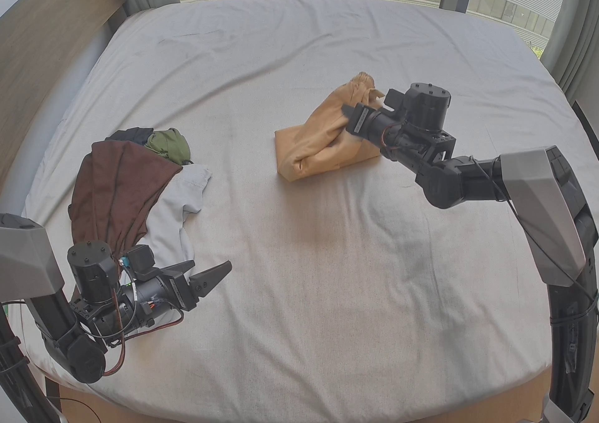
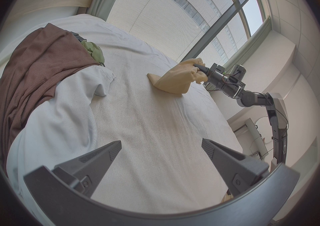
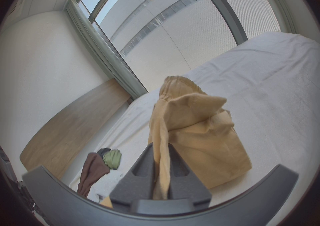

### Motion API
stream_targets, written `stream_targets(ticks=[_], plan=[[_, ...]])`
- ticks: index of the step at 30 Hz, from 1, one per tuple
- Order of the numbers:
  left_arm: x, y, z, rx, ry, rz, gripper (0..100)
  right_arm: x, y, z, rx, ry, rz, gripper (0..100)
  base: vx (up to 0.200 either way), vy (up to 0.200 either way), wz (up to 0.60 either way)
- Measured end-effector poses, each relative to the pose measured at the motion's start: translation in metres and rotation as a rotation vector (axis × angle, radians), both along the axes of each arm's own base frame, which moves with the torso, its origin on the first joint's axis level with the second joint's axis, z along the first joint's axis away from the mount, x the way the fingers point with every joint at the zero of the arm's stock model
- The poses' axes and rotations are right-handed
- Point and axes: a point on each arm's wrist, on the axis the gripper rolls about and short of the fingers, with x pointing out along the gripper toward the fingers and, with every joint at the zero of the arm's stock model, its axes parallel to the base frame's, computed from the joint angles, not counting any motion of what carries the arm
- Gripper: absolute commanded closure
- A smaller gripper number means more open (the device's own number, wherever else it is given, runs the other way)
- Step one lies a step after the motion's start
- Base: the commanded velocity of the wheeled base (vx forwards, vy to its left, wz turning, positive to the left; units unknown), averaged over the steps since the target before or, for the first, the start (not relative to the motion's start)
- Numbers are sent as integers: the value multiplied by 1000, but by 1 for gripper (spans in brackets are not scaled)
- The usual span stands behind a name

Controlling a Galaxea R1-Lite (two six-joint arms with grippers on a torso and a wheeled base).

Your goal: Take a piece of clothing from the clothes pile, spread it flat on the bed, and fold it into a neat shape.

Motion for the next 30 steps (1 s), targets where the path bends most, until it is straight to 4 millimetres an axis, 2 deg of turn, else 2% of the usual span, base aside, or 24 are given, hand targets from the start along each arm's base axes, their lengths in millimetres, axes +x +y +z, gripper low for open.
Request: stream_targets(ticks=[10, 16, 25, 26, 30], plan=[[-1, -1, -1, 1, 3, -3, 0, -20, -12, -60, -60, 130, -8, 100, 0, 0, 0], [-1, -2, -1, 2, 5, -11, 0, -31, -19, -86, -73, 161, -17, 100, 0, 0, 0], [-1, -3, -2, 3, 8, -13, 0, -35, -30, -105, -82, 184, -61, 100, 0, 0, 0], [-1, -3, -2, 4, 10, -13, 0, -36, -31, -107, -80, 180, -65, 0, 0, 0, 0], [-1, -4, -3, 5, 11, -15, 0, -37, -35, -114, -86, 194, -73, 0, 0, 0, 0]])
